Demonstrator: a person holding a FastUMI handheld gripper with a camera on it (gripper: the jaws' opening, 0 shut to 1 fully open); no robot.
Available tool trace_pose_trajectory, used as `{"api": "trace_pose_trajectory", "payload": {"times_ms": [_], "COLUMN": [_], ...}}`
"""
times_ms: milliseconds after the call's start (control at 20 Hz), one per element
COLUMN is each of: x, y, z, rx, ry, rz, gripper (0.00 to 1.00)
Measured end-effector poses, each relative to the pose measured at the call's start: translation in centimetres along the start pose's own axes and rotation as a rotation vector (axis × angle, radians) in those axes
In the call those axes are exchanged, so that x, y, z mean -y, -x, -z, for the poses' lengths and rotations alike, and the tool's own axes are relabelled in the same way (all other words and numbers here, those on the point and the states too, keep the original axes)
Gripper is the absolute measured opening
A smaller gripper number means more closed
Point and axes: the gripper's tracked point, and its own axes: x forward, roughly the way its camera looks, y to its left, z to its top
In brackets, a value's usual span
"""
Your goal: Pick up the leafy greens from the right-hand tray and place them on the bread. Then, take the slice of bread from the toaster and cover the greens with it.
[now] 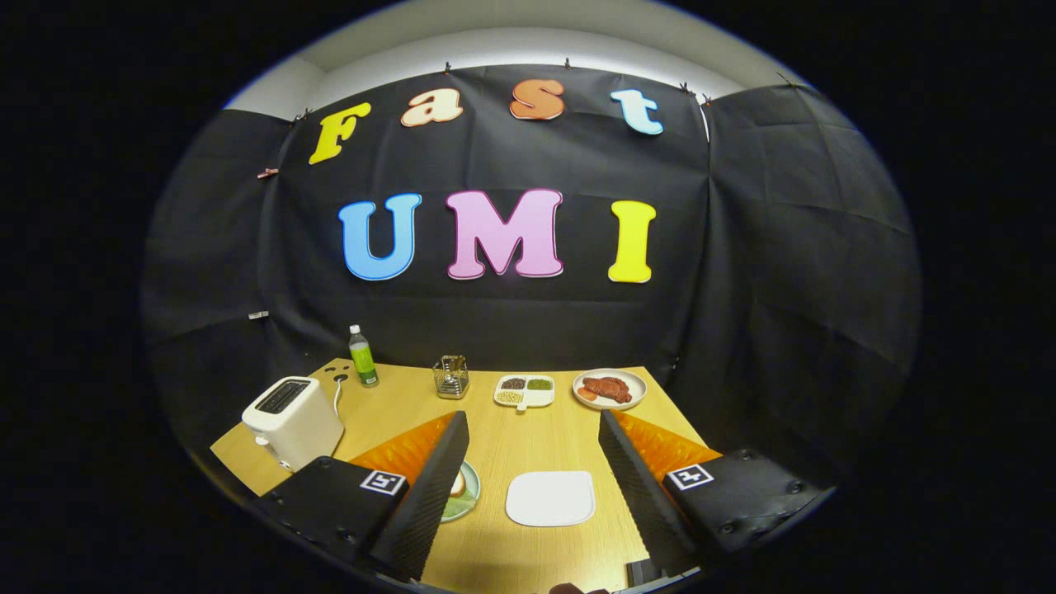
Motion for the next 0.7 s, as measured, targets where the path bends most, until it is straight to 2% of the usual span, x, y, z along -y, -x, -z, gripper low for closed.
{"api": "trace_pose_trajectory", "payload": {"times_ms": [300, 500, 700], "x": [-3.5, -3.2, -3.3], "y": [2.6, 2.7, 2.6], "z": [-2.2, -3.9, -3.8], "rx": [0.041, 0.052, 0.027], "ry": [0.01, 0.052, 0.025], "rz": [0.004, 0.031, 0.041], "gripper": [0.99, 0.98, 0.98]}}
